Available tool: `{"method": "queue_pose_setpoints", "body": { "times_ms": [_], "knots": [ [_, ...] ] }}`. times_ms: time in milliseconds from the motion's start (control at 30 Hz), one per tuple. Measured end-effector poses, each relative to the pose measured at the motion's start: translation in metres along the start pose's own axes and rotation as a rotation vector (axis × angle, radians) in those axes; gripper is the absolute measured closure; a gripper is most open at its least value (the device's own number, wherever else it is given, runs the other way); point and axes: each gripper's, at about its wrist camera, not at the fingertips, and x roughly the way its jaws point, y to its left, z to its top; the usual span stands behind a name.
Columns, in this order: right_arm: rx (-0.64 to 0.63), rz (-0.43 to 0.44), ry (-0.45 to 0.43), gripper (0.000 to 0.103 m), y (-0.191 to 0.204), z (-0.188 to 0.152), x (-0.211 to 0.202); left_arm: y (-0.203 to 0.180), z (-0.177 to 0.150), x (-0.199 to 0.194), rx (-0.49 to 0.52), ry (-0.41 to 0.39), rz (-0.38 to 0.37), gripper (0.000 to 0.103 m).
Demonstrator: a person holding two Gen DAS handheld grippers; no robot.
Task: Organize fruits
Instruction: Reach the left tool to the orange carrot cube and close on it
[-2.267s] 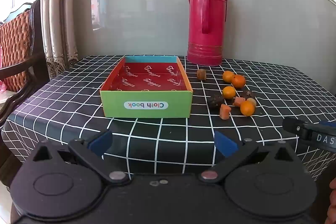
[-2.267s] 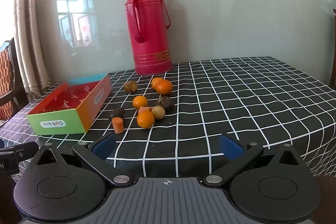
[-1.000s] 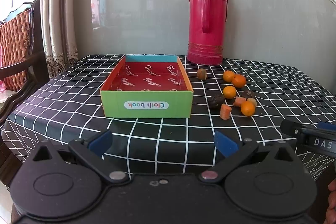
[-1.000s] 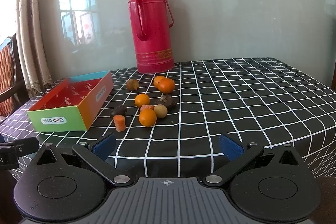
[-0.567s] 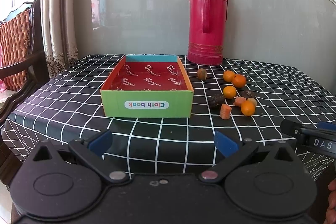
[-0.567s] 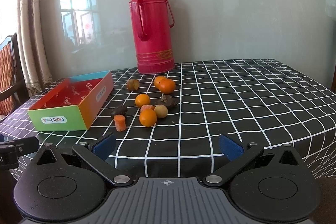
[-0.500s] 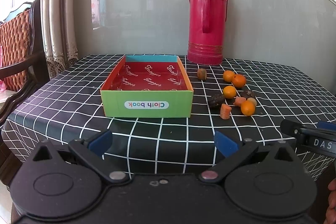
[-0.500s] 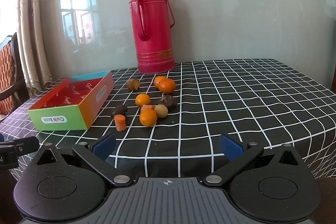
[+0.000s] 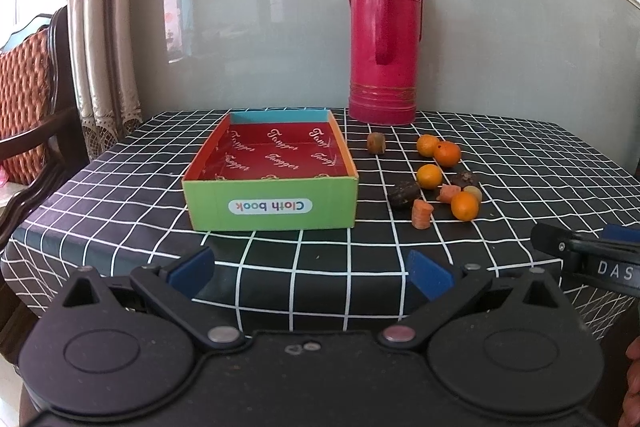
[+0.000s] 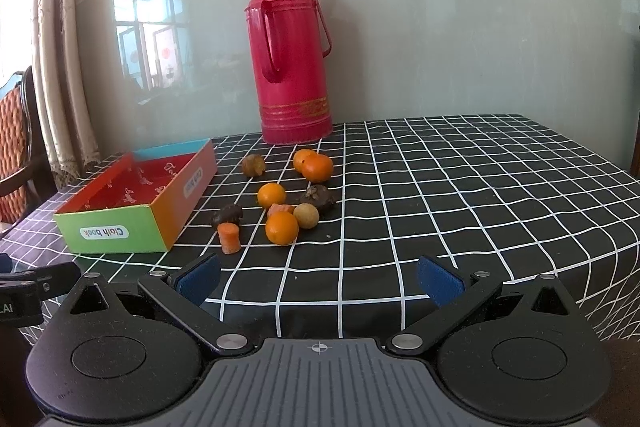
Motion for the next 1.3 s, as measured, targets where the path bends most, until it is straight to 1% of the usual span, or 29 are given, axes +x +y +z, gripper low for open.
{"method": "queue_pose_setpoints", "body": {
  "times_ms": [167, 333, 467, 567, 700, 733, 800, 867, 933, 1000, 1100, 1167, 1233, 1300],
  "knots": [
    [0.018, 0.002, -0.024, 0.0, -0.001, 0.006, -0.007, -0.006, 0.006, 0.002, 0.023, -0.013, -0.011, 0.006],
    [0.034, -0.018, -0.061, 0.0, -0.008, 0.019, -0.011, -0.017, 0.015, 0.011, 0.064, -0.016, -0.027, 0.006],
    [0.047, -0.043, -0.066, 0.0, -0.019, 0.031, -0.002, -0.03, 0.019, 0.024, 0.097, -0.025, -0.038, 0.006],
    [0.056, -0.064, -0.06, 0.0, -0.027, 0.039, 0.007, -0.041, 0.022, 0.037, 0.132, -0.02, -0.056, 0.006],
    [0.083, -0.107, -0.055, 0.0, -0.039, 0.049, 0.022, -0.053, 0.022, 0.058, 0.154, -0.017, -0.08, 0.006],
    [0.093, -0.119, -0.051, 0.0, -0.043, 0.051, 0.027, -0.056, 0.022, 0.064, 0.162, -0.017, -0.08, 0.007],
    [0.111, -0.143, -0.042, 0.0, -0.048, 0.053, 0.033, -0.061, 0.021, 0.076, 0.17, -0.01, -0.084, 0.012],
    [0.137, -0.154, -0.039, 0.0, -0.056, 0.05, 0.036, -0.064, 0.021, 0.088, 0.172, -0.001, -0.1, 0.02],
    [0.165, -0.156, -0.029, 0.0, -0.062, 0.045, 0.039, -0.066, 0.02, 0.098, 0.173, 0.011, -0.108, 0.02],
    [0.19, -0.154, -0.023, 0.0, -0.067, 0.045, 0.04, -0.07, 0.018, 0.107, 0.178, 0.013, -0.111, 0.023],
    [0.209, -0.165, -0.037, 0.0, -0.07, 0.045, 0.04, -0.073, 0.015, 0.113, 0.177, 0.016, -0.128, 0.027],
    [0.215, -0.173, -0.043, 0.0, -0.071, 0.044, 0.041, -0.075, 0.013, 0.116, 0.178, 0.019, -0.138, 0.033],
    [0.22, -0.171, -0.04, 0.0, -0.072, 0.043, 0.043, -0.076, 0.012, 0.118, 0.171, 0.02, -0.147, 0.034],
    [0.217, -0.173, -0.035, 0.0, -0.071, 0.043, 0.045, -0.077, 0.013, 0.121, 0.156, 0.027, -0.162, 0.038]
  ]
}}
